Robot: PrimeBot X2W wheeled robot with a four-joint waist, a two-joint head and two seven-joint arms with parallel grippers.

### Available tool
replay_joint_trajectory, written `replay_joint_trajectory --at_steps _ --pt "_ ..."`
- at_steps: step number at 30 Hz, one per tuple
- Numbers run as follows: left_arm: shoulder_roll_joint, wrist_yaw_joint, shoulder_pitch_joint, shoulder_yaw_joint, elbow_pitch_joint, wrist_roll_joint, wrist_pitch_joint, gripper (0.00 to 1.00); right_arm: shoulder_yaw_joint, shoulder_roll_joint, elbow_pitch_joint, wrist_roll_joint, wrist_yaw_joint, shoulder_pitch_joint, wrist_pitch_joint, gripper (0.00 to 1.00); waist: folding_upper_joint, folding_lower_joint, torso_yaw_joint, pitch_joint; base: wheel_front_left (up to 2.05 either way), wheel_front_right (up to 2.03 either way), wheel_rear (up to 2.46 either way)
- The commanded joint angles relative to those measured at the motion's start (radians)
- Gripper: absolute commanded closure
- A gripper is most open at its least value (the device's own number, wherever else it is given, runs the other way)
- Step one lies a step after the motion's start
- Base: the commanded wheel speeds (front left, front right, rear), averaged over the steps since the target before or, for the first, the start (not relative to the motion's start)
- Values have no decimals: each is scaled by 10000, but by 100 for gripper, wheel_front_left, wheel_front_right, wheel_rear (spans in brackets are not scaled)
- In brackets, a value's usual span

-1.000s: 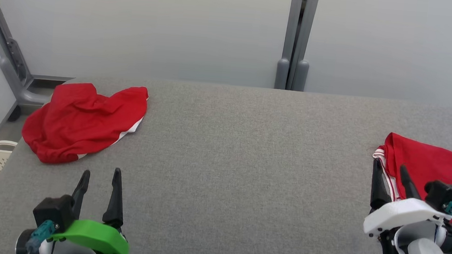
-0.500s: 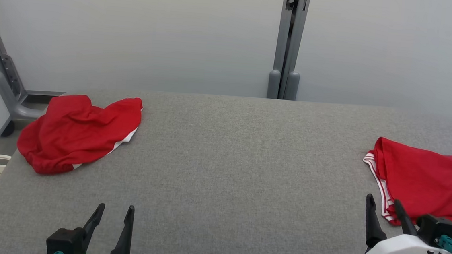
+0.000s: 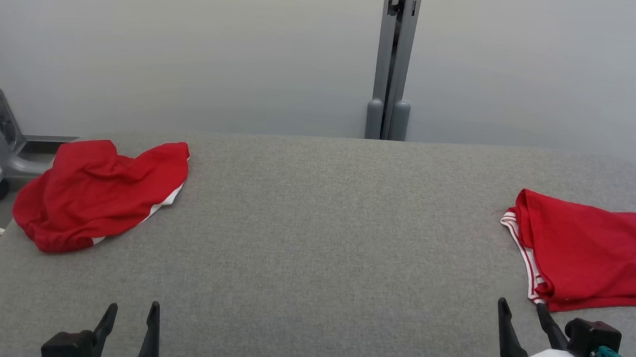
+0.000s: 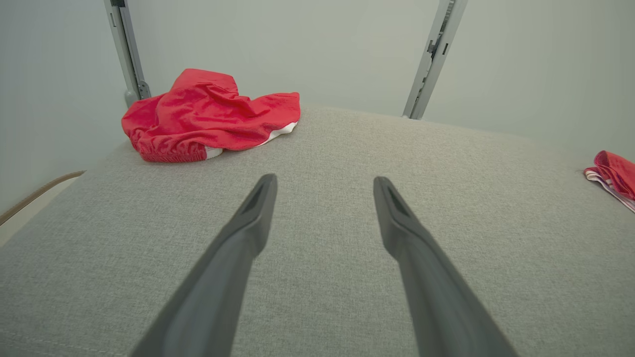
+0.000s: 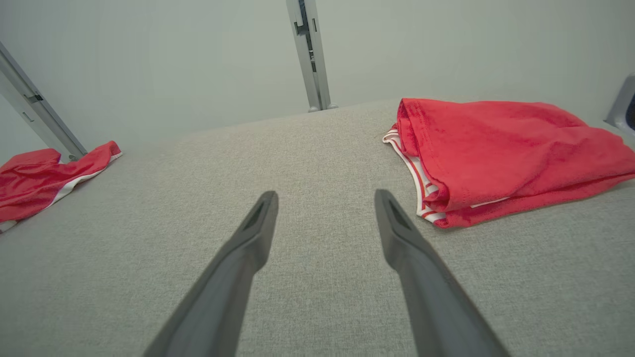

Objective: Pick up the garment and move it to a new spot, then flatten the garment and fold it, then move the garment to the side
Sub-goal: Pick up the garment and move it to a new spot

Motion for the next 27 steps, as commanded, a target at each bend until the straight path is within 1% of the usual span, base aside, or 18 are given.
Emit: replay_joint_trajectory --at_steps 1,9,17,27 --pt "81 53 156 69 32 -69 -11 0 70 -31 103 61 -11 107 -104 0 0 1 13 9 0 0 0" --pt "198 51 151 87 -93 -71 -26 0 204 -30 357 307 -11 -85 -352 0 0 1 96 40 0 0 0" --pt "348 135 120 -110 -213 108 144 0 136 -30 481 320 -11 -138 -386 0 0 1 167 89 0 0 0" --pt "320 154 -37 -183 -298 114 177 0 164 -31 617 343 -11 -220 -438 0 0 1 262 143 0 0 0"
